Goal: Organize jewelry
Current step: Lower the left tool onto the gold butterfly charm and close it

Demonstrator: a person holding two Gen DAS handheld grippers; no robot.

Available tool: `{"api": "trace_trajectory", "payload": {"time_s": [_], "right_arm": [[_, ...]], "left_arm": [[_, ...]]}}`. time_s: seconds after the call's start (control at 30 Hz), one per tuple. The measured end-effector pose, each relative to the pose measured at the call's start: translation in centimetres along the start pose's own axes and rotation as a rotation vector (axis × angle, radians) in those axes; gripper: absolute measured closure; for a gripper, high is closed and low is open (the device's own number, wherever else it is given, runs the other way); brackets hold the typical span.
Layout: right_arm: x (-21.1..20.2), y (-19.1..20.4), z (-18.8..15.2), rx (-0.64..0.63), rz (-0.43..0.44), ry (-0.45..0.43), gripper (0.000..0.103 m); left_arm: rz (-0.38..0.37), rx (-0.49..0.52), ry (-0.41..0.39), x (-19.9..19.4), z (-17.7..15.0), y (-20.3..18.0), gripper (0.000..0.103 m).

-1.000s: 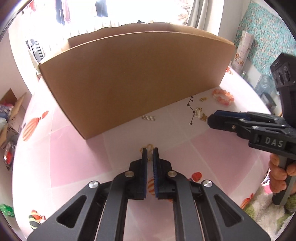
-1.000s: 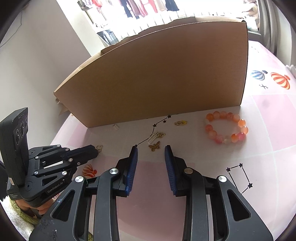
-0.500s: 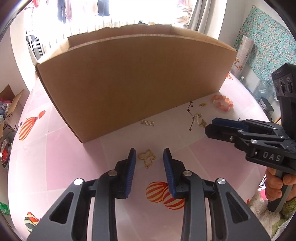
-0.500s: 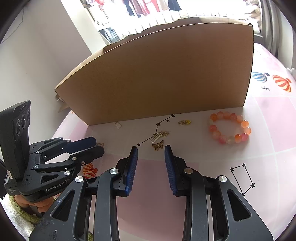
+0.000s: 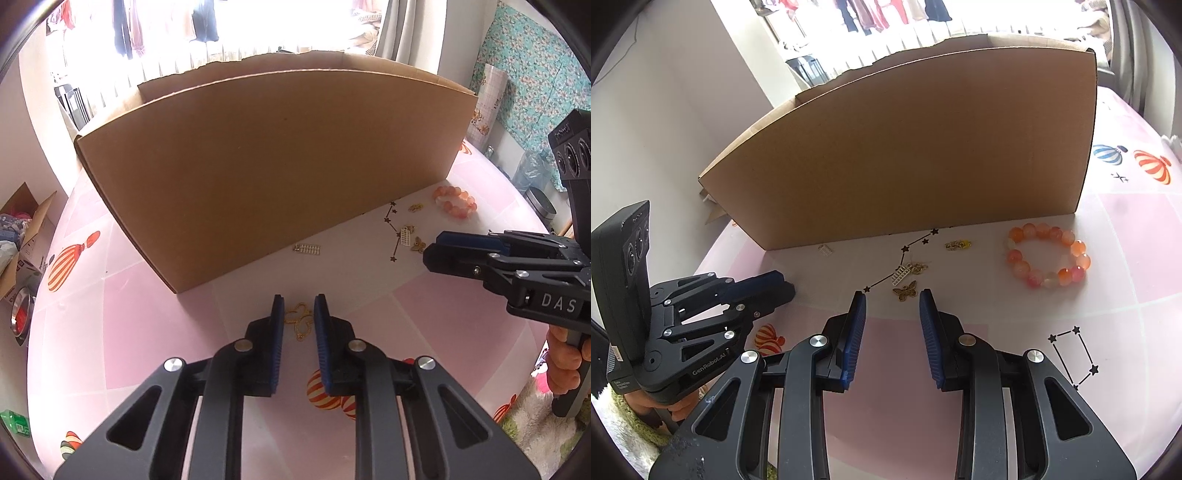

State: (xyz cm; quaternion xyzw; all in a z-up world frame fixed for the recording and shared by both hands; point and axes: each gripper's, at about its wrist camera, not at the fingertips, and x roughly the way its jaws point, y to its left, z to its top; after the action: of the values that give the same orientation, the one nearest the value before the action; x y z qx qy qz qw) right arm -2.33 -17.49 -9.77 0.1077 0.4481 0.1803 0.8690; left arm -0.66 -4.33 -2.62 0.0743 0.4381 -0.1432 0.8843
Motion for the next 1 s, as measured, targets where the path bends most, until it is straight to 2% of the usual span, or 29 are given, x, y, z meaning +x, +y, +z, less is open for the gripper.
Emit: {"api": "trace_trajectory", "payload": {"time_s": [0.23, 0.7, 1.0], "right_arm": [[-0.5, 0.3, 0.3, -0.02, -0.036, -0.004, 0.072], [0.3, 2.2, 1.6, -0.148, -0.082, 0.018, 0.075], [1.6, 3.7, 1.8, -0.245, -0.169, 0.051, 0.086]], "left_arm": [[-0.012, -0.017, -0.012, -0.1, 0.0, 0.0, 0.087], [-0.032, -0.013, -0.032, -0.9, -0.5, 0.6, 0.087], [-0.037, -0.022, -0.028, -0.9, -0.6, 1.2, 0.087]]}}
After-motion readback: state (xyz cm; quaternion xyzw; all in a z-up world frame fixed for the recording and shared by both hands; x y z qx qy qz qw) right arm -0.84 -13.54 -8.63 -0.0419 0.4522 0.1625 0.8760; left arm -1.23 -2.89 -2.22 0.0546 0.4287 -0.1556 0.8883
